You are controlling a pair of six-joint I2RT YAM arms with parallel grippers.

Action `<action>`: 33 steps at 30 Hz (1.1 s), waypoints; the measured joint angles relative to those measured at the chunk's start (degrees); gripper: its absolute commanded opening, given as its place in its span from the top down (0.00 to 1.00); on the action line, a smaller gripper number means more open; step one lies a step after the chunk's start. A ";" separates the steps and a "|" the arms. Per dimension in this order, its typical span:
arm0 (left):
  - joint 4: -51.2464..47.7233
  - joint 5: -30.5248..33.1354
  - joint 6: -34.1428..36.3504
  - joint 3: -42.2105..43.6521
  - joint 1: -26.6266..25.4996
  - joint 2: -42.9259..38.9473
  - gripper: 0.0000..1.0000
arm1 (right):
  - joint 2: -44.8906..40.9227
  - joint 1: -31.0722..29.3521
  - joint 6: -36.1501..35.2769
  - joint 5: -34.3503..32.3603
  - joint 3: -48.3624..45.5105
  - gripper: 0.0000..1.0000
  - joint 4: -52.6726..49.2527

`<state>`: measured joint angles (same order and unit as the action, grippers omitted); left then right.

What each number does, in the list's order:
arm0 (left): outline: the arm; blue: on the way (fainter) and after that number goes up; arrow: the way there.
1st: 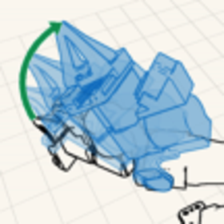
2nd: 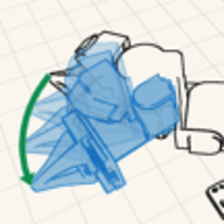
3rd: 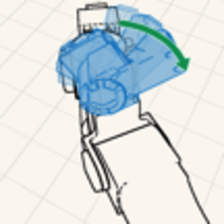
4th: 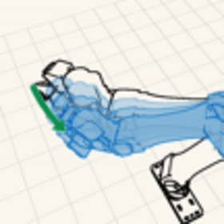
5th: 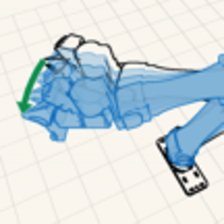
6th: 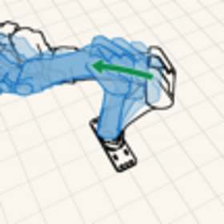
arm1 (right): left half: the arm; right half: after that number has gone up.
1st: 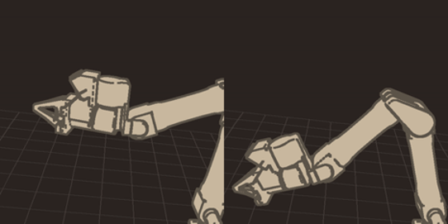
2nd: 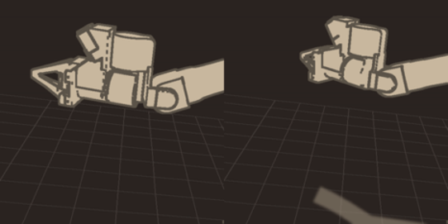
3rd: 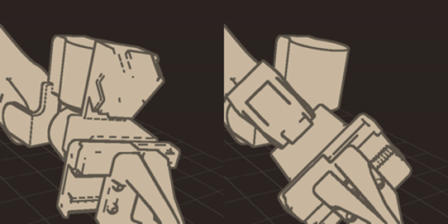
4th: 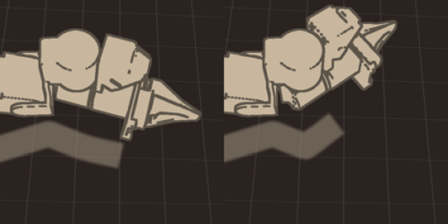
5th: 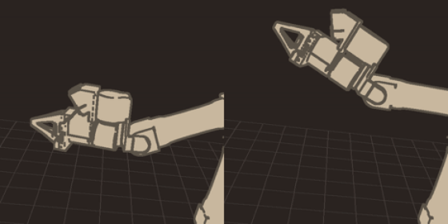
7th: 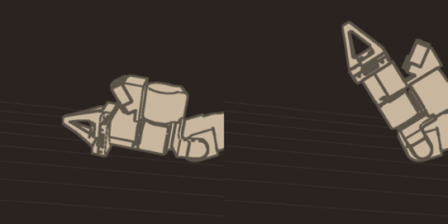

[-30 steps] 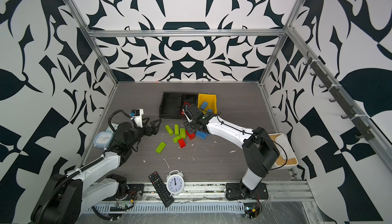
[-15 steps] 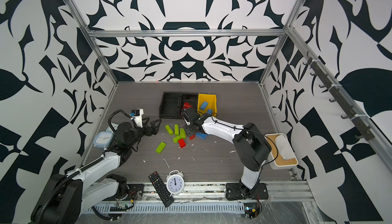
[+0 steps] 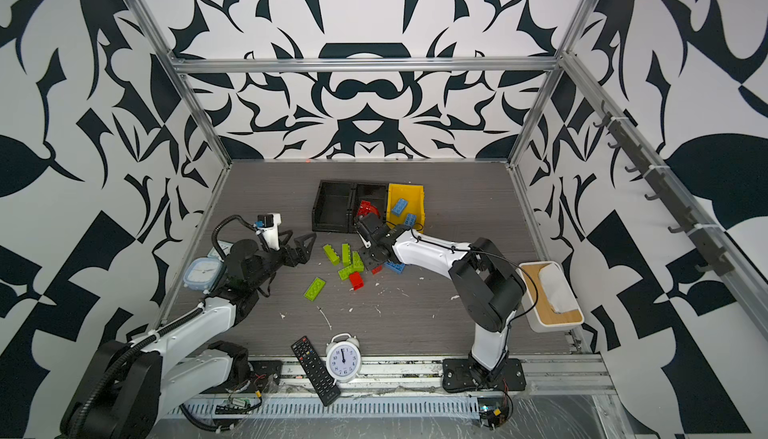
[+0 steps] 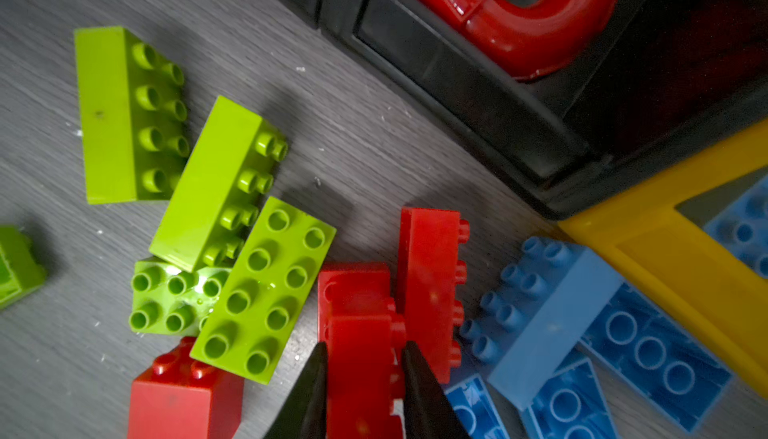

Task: Sort the legos into containers by color
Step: 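Move the right gripper back to the pile and grasp a red brick, then carry the red brick with the right gripper into the black bin and release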

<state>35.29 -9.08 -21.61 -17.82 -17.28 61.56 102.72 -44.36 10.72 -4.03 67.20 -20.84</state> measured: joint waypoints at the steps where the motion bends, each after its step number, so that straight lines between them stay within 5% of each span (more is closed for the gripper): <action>1: 0.00 0.31 0.00 0.00 0.00 -0.17 0.01 | -0.02 0.00 0.13 0.02 -0.04 0.75 0.15; 21: 0.02 0.79 -0.02 0.02 0.00 -1.11 0.01 | -8.15 0.13 2.91 -2.12 2.05 0.84 -0.52; 33: 0.50 -0.17 -0.46 0.02 0.00 -0.92 0.01 | 3.37 3.65 3.37 -6.25 17.25 0.83 4.85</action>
<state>35.79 -9.26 -22.06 -17.80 -17.28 60.64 106.08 -40.71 14.09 -10.28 84.44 -15.99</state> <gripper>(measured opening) 0.992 0.265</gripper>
